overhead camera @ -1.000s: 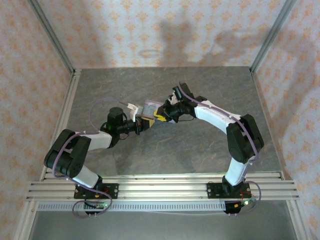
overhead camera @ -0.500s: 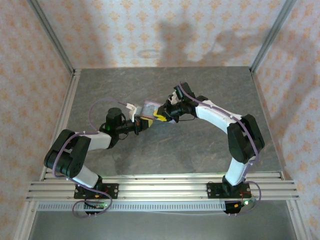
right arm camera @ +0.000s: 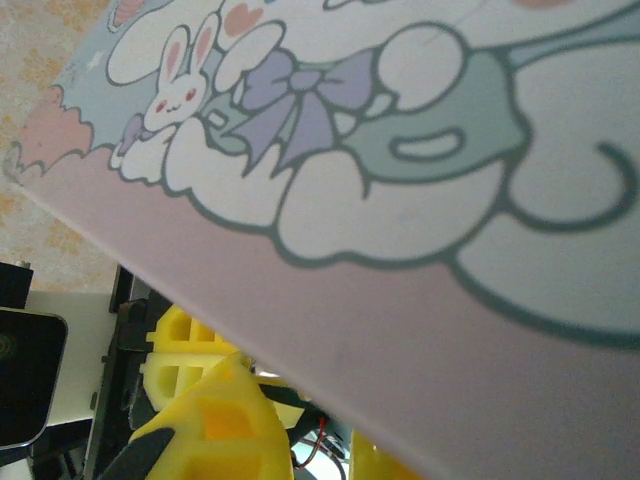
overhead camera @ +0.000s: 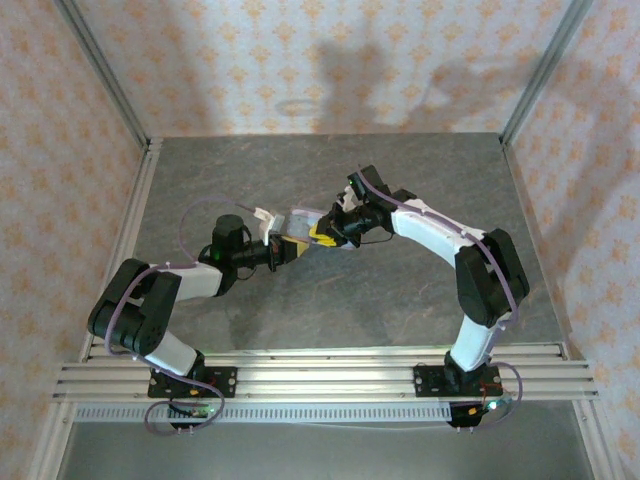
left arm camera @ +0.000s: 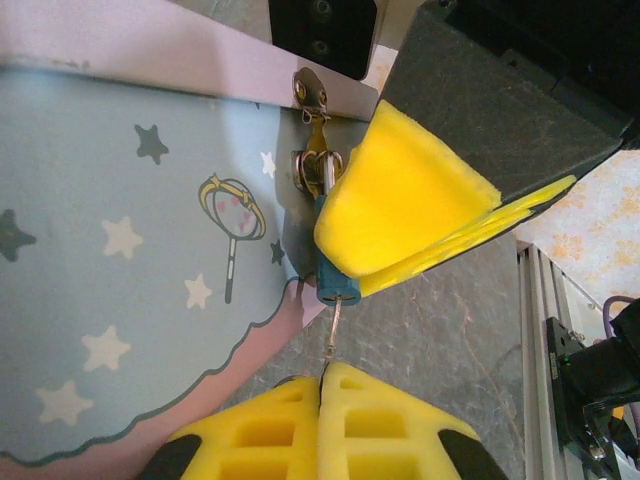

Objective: Unlock the padlock with the key

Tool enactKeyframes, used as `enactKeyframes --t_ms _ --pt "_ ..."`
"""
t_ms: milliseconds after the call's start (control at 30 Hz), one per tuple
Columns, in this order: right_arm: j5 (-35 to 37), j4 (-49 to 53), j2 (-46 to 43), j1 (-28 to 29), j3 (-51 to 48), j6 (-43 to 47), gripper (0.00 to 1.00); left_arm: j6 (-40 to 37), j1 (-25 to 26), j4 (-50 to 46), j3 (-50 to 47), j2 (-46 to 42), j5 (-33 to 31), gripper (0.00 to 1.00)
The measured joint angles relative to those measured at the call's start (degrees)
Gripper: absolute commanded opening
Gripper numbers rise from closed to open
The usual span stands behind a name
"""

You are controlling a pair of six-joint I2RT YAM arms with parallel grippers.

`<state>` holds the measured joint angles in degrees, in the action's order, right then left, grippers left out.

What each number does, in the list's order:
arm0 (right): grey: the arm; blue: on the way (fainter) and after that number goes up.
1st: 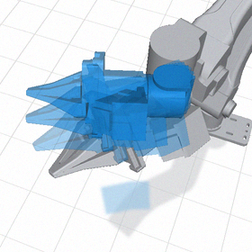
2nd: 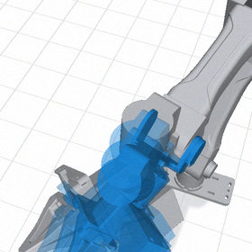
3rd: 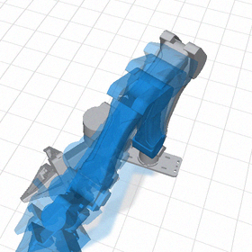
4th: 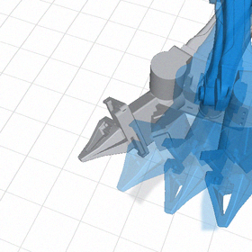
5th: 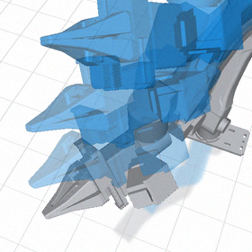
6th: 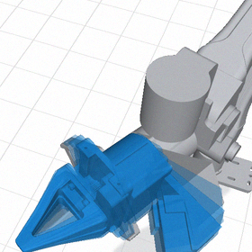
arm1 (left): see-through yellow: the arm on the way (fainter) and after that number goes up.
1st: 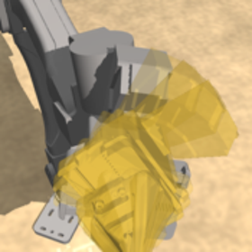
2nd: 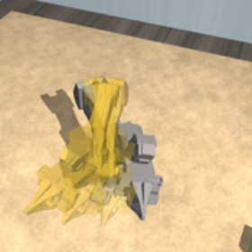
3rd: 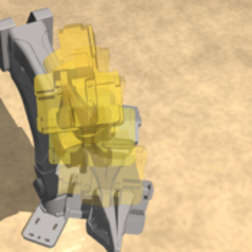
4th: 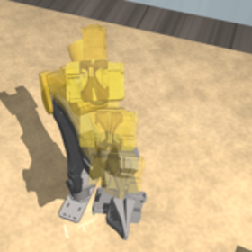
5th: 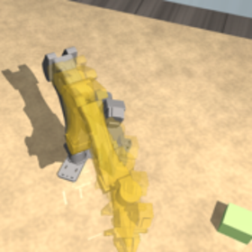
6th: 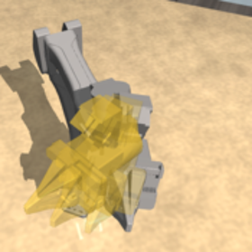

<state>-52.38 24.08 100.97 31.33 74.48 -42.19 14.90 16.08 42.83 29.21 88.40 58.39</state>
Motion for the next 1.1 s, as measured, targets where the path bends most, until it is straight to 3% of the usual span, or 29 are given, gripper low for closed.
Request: enactKeyframes --t_ms 1100 --pt "-1.16 0.35 0.00 -0.28 0.13 -0.66 0.00 -1.42 0.81 -2.69 0.35 -1.64 -0.50 0.00"
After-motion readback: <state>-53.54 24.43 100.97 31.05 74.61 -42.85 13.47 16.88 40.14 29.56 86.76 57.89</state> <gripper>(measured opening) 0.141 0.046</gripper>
